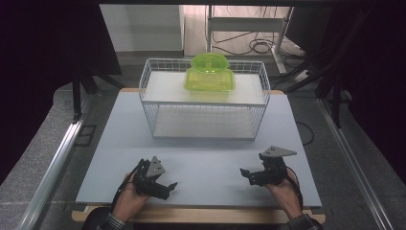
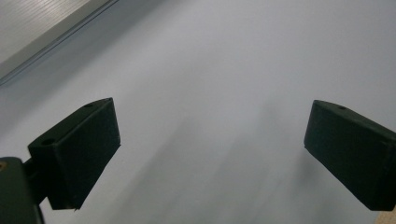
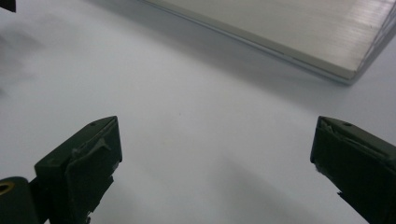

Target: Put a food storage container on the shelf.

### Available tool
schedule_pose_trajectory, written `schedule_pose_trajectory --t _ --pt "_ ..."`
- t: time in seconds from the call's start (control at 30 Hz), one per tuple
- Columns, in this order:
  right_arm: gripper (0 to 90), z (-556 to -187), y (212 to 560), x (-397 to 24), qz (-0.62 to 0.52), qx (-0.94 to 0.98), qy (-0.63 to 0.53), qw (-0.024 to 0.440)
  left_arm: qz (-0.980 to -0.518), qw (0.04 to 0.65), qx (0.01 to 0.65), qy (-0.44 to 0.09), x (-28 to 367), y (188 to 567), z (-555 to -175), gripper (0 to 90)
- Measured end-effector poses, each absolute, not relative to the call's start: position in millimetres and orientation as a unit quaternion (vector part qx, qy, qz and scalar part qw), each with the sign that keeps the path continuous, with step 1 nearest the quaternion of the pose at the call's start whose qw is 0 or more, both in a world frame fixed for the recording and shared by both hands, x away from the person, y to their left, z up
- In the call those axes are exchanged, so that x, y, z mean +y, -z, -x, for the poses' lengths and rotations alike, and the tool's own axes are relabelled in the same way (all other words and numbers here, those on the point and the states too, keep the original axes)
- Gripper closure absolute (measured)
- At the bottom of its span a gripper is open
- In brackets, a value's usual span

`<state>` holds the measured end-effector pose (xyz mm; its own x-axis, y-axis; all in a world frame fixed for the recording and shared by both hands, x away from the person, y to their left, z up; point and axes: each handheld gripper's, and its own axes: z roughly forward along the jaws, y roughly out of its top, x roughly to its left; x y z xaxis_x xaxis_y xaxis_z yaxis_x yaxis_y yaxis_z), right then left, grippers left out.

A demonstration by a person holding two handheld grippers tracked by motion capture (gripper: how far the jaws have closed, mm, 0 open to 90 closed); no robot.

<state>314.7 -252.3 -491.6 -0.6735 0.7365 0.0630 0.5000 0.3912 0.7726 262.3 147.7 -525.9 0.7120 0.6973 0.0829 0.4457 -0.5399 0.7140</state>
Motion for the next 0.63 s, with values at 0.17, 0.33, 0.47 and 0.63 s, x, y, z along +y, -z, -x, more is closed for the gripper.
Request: schedule_pose_trajectory --t 0.17,0.33,0.47,0.63 --pt "2.2 -312 498 -257 -0.383 0.824 -0.392 0.148 -0.861 0.343 0.330 -0.181 147 526 -262 3.3" --pt "2.1 -310 507 -257 -0.387 0.829 -0.377 0.142 -0.861 0.342 0.329 -0.182 147 527 -262 3.2" --pt "2.0 -310 512 -256 -0.388 0.836 -0.361 0.139 -0.862 0.340 0.328 -0.182 147 527 -262 3.2" --pt "2.0 -312 515 -255 -0.392 0.838 -0.354 0.142 -0.862 0.340 0.330 -0.180 147 527 -263 3.2"
